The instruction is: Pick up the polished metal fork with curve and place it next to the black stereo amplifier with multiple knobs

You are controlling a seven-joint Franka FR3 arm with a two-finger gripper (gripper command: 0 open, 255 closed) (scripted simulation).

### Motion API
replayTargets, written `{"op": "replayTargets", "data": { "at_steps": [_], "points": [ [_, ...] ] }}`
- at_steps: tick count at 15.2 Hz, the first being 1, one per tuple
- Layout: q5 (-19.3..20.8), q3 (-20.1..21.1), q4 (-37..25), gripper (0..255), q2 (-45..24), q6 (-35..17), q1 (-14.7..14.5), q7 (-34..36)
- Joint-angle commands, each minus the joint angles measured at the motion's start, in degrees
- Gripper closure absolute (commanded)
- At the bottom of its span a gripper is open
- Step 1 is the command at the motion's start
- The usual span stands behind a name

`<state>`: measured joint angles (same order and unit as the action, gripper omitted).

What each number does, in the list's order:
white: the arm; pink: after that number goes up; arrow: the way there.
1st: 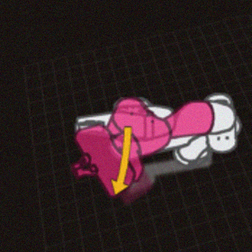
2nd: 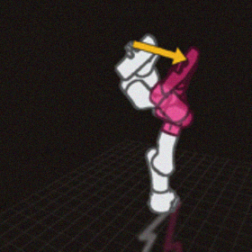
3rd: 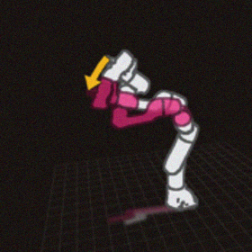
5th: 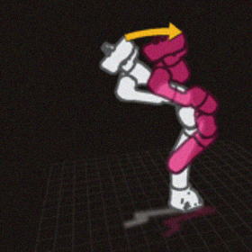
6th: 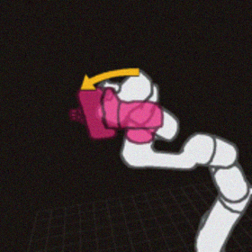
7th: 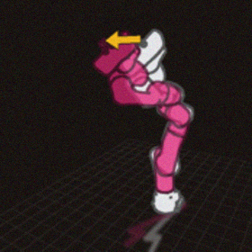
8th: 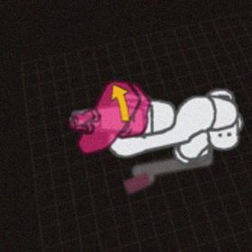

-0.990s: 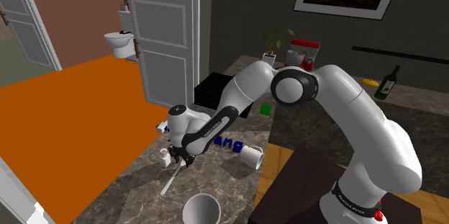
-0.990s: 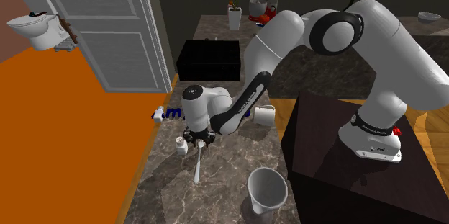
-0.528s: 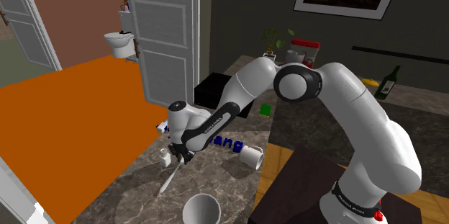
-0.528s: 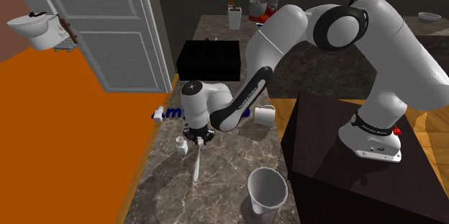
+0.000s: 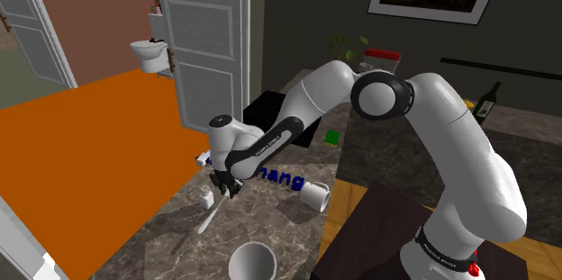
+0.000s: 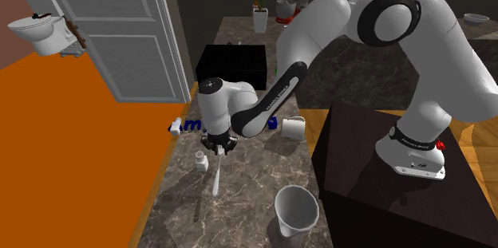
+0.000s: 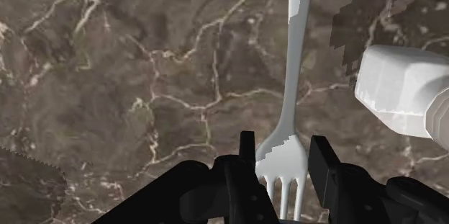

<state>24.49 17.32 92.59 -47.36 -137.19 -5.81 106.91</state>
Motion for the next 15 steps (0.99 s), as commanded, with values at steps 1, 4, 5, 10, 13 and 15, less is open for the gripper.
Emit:
{"op": "replayTargets", "data": {
  "at_steps": [1, 4, 5, 10, 13, 15],
  "points": [
    [-0.4, 0.4, 0.7, 255, 1.4, 0.7, 0.4, -0.3],
    [-0.9, 0.9, 1.2, 255, 3.1, 2.0, 0.8, -0.7],
    [-1.1, 1.1, 1.3, 255, 3.7, 2.4, 0.9, -0.8],
    [-2.1, 2.0, 1.7, 255, 6.3, 4.6, 1.5, -1.5],
    [-2.7, 2.5, 1.8, 255, 7.9, 6.0, 1.8, -1.9],
    [-3.1, 2.8, 1.8, 255, 8.9, 7.0, 2.0, -2.2]
  ]
}}
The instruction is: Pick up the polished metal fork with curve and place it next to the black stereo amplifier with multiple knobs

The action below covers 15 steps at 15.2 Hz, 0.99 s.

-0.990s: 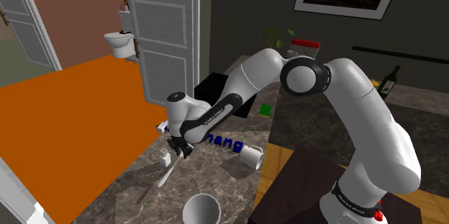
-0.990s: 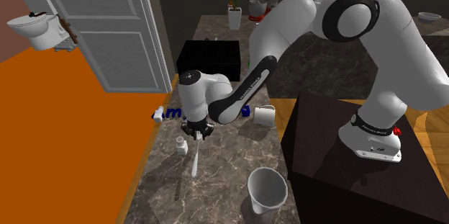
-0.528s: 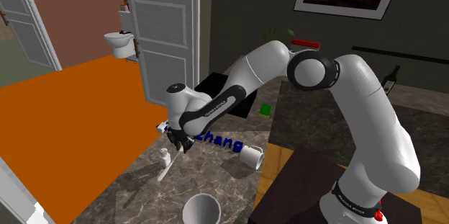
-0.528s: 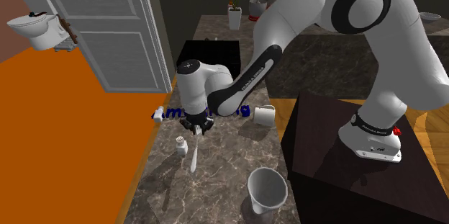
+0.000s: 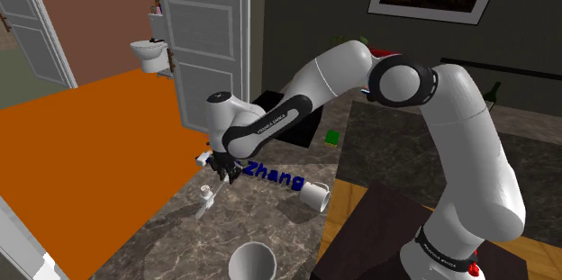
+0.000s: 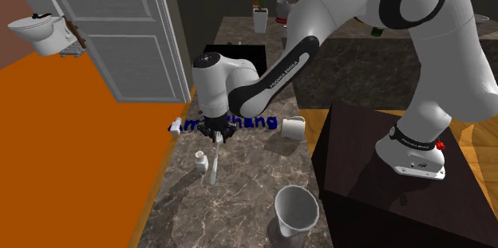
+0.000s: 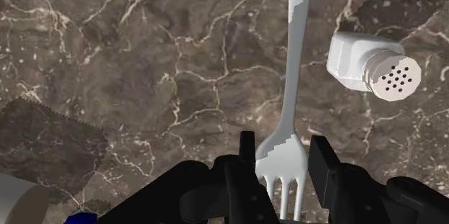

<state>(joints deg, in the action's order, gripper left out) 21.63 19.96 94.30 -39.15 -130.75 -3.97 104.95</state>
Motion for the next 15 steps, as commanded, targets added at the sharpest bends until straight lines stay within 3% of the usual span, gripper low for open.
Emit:
{"op": "replayTargets", "data": {
  "at_steps": [1, 14, 15],
  "points": [
    [-0.5, 0.4, 0.1, 255, 1.1, 1.0, 0.3, -0.4],
    [-3.0, 2.1, -1.4, 255, 6.5, 7.7, 1.4, -2.3],
    [-3.2, 2.0, -0.7, 255, 7.0, 7.3, 2.4, -3.4]
  ]
}}
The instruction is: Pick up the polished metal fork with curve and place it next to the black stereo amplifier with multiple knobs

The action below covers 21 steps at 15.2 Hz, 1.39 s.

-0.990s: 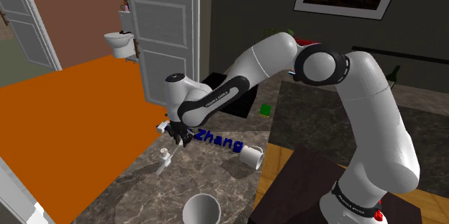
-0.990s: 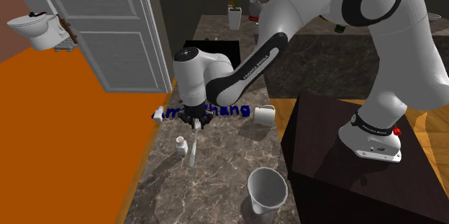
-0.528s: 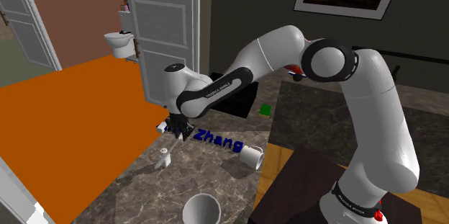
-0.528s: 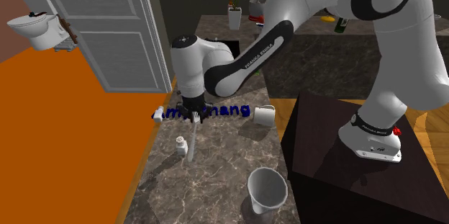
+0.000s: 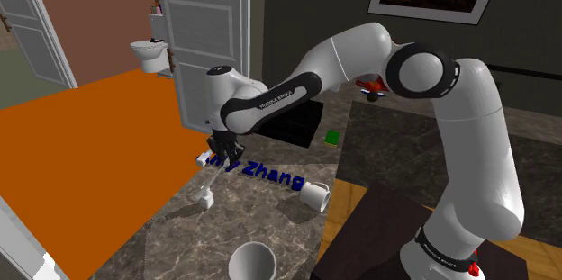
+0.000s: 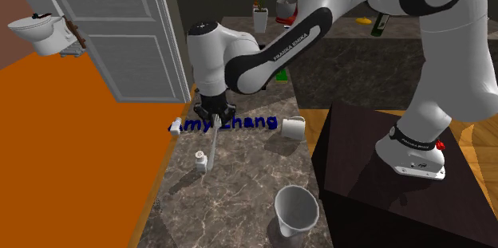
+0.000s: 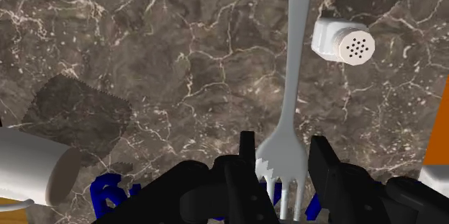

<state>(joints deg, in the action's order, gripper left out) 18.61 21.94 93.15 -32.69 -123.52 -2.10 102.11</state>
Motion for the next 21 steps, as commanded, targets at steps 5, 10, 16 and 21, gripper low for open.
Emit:
{"op": "replayTargets", "data": {
  "at_steps": [5, 10, 16, 21],
  "points": [
    [-1.2, -0.8, 2.9, 255, 2.2, -1.5, 5.8, -6.5],
    [-2.0, -1.9, 3.6, 255, 2.7, -2.2, 10.6, -12.5],
    [-2.9, -3.3, 1.9, 255, 1.8, -2.2, 15.9, -19.8],
    [-3.4, -4.5, -1.5, 255, -0.2, -1.3, 19.9, -25.8]
  ]
}}
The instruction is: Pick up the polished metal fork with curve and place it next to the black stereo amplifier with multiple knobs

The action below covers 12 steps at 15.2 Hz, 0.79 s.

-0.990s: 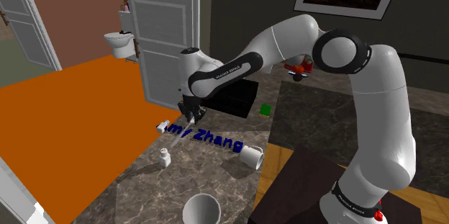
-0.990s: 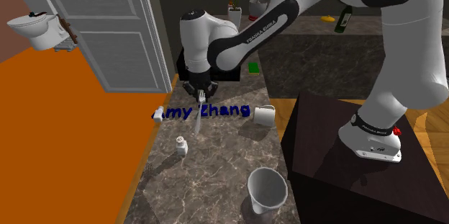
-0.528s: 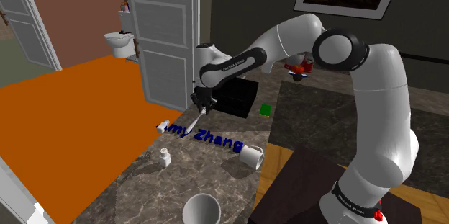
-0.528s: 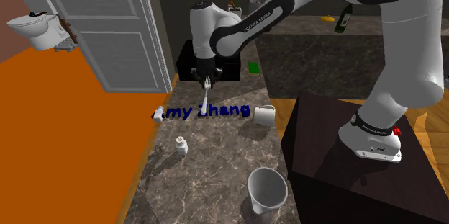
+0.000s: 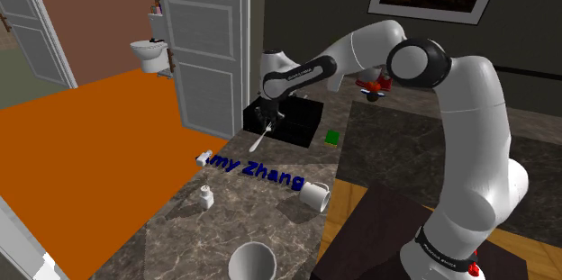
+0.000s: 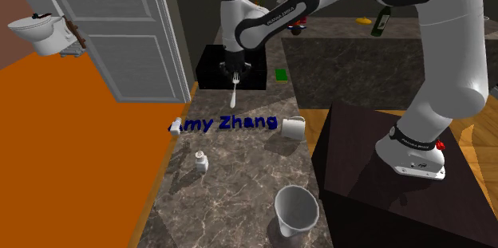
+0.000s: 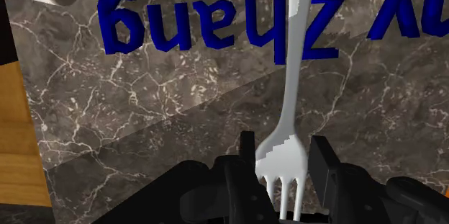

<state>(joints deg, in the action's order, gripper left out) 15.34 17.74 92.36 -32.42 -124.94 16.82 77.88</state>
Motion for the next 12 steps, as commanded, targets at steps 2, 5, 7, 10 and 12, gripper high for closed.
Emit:
{"op": "replayTargets", "data": {
  "at_steps": [2, 5, 7, 10, 12],
  "points": [
    [-0.3, -0.7, -2.7, 255, -1.6, 0.8, 2.5, -3.9],
    [-0.6, -1.4, -6.2, 255, -3.7, 2.0, 4.6, -7.4],
    [-0.7, -1.9, -9.1, 255, -5.3, 3.0, 5.9, -9.6],
    [-0.7, -2.4, -12.1, 255, -7.6, 3.6, 7.1, -11.8],
    [-0.5, -2.6, -11.7, 255, -8.3, 2.5, 7.1, -11.6]
  ]
}}
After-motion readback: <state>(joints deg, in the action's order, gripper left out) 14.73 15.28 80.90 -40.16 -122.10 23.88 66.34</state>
